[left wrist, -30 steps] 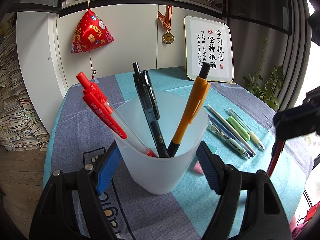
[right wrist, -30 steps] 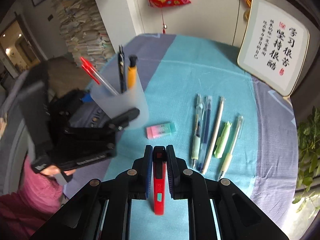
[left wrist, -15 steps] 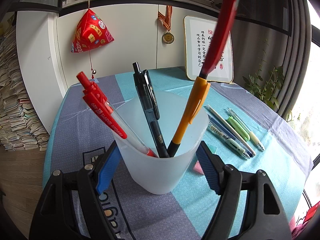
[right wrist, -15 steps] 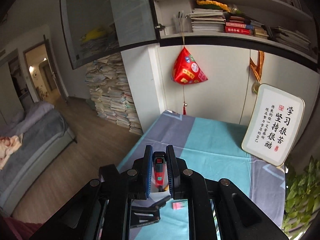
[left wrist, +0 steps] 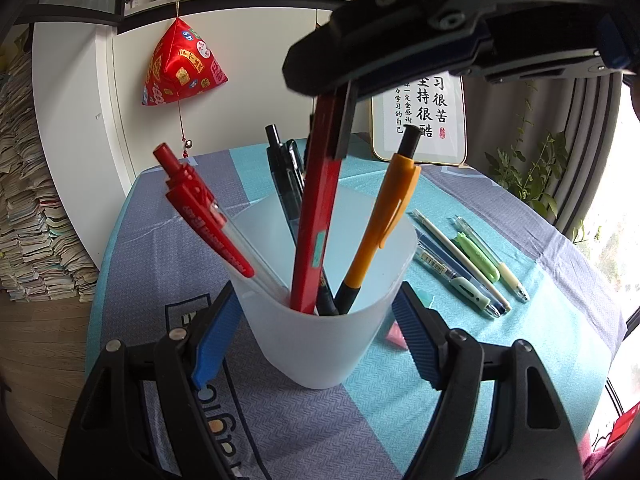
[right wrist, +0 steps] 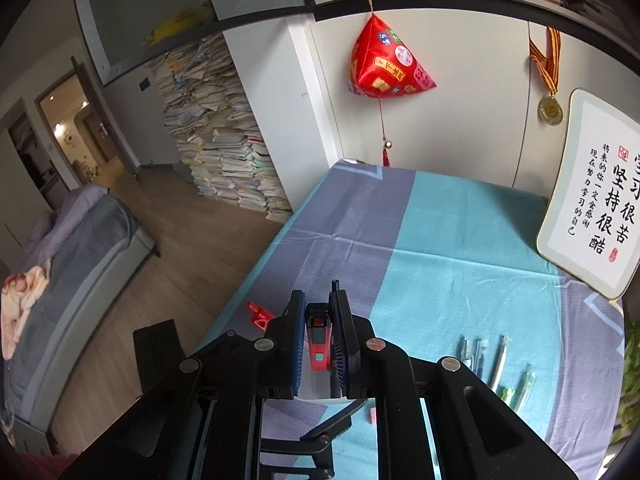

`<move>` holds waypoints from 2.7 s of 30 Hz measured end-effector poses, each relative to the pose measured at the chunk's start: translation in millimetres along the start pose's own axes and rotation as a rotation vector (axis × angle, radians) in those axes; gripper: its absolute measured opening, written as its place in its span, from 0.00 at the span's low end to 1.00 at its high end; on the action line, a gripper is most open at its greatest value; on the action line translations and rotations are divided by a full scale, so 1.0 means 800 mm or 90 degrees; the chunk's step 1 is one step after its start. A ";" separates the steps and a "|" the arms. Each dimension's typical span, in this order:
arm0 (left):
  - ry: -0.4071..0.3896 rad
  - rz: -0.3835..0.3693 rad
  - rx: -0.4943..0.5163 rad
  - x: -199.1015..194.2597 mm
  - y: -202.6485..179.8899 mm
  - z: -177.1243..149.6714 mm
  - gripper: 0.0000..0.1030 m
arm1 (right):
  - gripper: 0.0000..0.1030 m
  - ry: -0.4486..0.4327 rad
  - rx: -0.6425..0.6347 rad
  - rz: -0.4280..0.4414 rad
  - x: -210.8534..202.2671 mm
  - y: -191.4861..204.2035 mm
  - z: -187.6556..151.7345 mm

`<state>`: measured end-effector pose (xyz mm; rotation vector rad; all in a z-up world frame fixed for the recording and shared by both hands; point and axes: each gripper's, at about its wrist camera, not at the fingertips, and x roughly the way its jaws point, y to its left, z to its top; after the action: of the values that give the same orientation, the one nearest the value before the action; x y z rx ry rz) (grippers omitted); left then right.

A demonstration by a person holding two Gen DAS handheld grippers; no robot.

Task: Organize stationery
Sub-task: 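Lift the red marker with the right tool and drop it into the cup, then grasp the clear gel pen with the right tool, then lift the clear gel pen with the right tool and drop it into the cup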

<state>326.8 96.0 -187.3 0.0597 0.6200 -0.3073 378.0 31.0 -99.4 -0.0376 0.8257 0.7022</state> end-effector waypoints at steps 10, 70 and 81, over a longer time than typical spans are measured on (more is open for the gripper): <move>0.001 0.000 0.001 0.003 0.000 -0.001 0.73 | 0.14 0.018 0.026 0.004 -0.011 -0.015 -0.014; 0.002 0.001 0.002 0.003 -0.003 0.001 0.73 | 0.16 -0.111 0.007 -0.123 -0.130 -0.037 -0.025; 0.002 0.001 0.002 0.003 -0.003 0.000 0.73 | 0.15 -0.164 -0.082 -0.083 -0.144 0.029 0.023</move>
<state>327.8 93.0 -188.2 0.0632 0.6229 -0.3071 322.3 -10.0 -2.2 -0.1134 0.5261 0.6208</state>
